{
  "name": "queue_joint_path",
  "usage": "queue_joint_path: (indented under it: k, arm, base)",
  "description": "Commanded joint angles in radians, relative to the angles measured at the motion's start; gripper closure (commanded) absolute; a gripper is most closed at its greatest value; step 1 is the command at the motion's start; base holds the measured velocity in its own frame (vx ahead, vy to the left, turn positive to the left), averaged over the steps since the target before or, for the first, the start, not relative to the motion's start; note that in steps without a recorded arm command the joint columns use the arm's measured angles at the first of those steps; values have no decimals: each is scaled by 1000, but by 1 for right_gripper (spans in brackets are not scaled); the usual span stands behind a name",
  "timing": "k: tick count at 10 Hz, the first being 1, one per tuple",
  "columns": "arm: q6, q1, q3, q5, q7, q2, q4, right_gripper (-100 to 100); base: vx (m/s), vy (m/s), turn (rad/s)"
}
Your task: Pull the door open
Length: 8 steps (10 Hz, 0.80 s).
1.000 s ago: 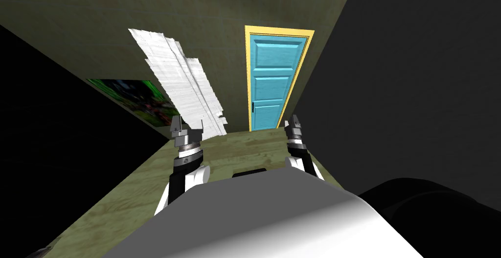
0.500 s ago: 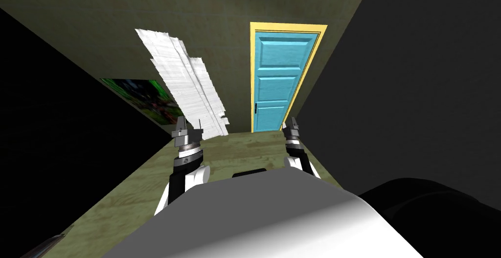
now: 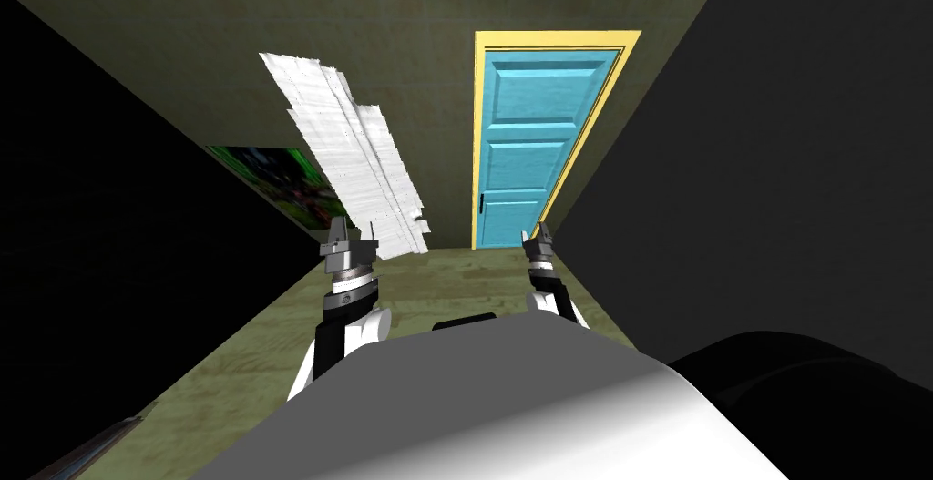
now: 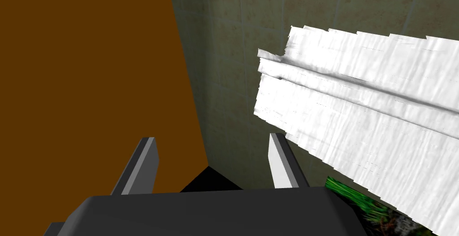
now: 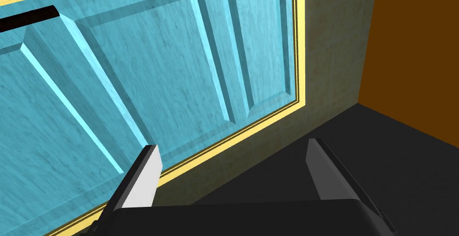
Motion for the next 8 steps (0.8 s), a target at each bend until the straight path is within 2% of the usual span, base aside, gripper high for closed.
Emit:
queue_joint_path:
  k: [1,8]
  arm:
    - [-12,-14,-5,-20,-32,-11,35,-100]
    - [-64,-58,1,-97,-156,-36,173,-100]
  base:
    - [87,-24,76]
    - [92,-23,94]
